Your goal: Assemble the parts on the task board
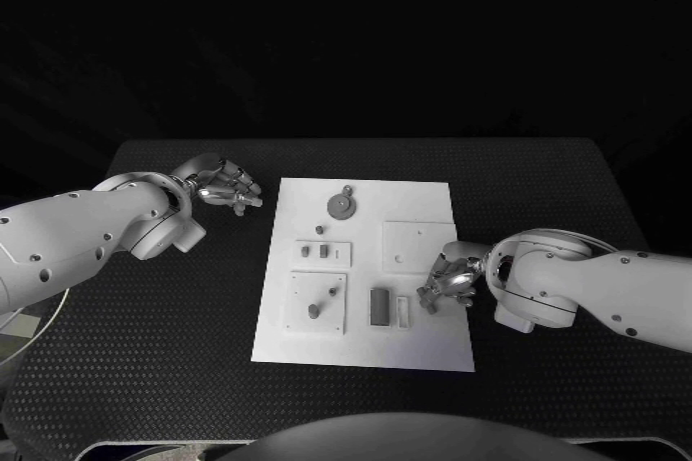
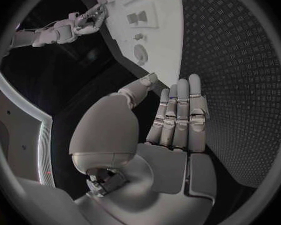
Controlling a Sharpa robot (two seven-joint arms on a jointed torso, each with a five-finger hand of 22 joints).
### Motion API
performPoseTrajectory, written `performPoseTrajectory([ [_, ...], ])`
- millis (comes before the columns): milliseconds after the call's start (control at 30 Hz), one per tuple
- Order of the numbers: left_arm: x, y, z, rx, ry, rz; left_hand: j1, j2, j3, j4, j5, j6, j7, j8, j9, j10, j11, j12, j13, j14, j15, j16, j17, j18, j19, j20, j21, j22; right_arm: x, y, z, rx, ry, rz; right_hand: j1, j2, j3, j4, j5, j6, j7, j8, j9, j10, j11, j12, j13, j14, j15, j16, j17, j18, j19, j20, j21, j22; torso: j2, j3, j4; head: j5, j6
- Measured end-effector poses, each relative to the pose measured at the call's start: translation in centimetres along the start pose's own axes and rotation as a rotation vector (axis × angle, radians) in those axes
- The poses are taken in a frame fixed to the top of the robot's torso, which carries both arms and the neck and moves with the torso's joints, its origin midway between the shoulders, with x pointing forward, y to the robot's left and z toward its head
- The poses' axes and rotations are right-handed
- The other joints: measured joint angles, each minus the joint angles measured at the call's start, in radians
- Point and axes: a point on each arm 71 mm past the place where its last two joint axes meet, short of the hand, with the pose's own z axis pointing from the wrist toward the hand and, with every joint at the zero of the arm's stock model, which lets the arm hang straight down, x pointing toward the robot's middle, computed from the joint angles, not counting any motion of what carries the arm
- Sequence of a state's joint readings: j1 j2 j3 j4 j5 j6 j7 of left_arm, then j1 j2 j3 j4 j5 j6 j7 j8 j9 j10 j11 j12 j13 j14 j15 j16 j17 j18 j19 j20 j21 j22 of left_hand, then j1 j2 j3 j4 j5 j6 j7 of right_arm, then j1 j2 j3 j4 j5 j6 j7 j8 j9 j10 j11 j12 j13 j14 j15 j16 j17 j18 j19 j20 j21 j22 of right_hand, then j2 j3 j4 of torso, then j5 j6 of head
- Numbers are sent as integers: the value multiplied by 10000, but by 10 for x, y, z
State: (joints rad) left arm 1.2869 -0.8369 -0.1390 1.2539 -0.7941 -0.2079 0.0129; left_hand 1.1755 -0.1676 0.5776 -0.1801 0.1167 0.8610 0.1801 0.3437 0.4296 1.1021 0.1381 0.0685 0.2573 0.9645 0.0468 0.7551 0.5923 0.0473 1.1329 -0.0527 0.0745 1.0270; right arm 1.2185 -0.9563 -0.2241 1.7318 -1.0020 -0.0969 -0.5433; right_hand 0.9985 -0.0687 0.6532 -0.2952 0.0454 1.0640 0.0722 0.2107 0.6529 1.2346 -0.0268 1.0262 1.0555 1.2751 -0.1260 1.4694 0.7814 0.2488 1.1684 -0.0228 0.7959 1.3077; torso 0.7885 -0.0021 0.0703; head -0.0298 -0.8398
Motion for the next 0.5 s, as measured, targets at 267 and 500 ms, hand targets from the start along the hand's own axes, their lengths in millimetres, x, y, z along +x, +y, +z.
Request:
performPoseTrajectory([
  [267, 0, 0, 0, -6, 13, 12, 0, 0, 0, 0, 0, 0, 0, 0, 0, 0, 0, 0, 0, 0, 0, 0, -1, 0, 0, 0, 0, 4, 5, 3, 0, 90, 383, 1475, 428, 298, -5, -5, -21, -118, 69, 30, -3, 0, 0, 0, 1, 9, -9, 0, -1, 0, 0, 1, 0, -1, 0, -1, -6, -25, -14],
  [500, 0, 0, 0, -10, 18, 25, 0, 0, 0, 0, 0, 0, 0, 0, -5, 0, 0, 0, -8, 0, 0, 0, 9, 0, 0, 0, 0, 8, 10, 10, 2, 61, 683, 1828, 481, 307, -5, -5, -30, -115, 71, 25, -3, -1, 1, 0, 2, 10, -10, 0, -1, 1, 0, 1, 0, -1, 1, 5, -6, -43, -26],
])
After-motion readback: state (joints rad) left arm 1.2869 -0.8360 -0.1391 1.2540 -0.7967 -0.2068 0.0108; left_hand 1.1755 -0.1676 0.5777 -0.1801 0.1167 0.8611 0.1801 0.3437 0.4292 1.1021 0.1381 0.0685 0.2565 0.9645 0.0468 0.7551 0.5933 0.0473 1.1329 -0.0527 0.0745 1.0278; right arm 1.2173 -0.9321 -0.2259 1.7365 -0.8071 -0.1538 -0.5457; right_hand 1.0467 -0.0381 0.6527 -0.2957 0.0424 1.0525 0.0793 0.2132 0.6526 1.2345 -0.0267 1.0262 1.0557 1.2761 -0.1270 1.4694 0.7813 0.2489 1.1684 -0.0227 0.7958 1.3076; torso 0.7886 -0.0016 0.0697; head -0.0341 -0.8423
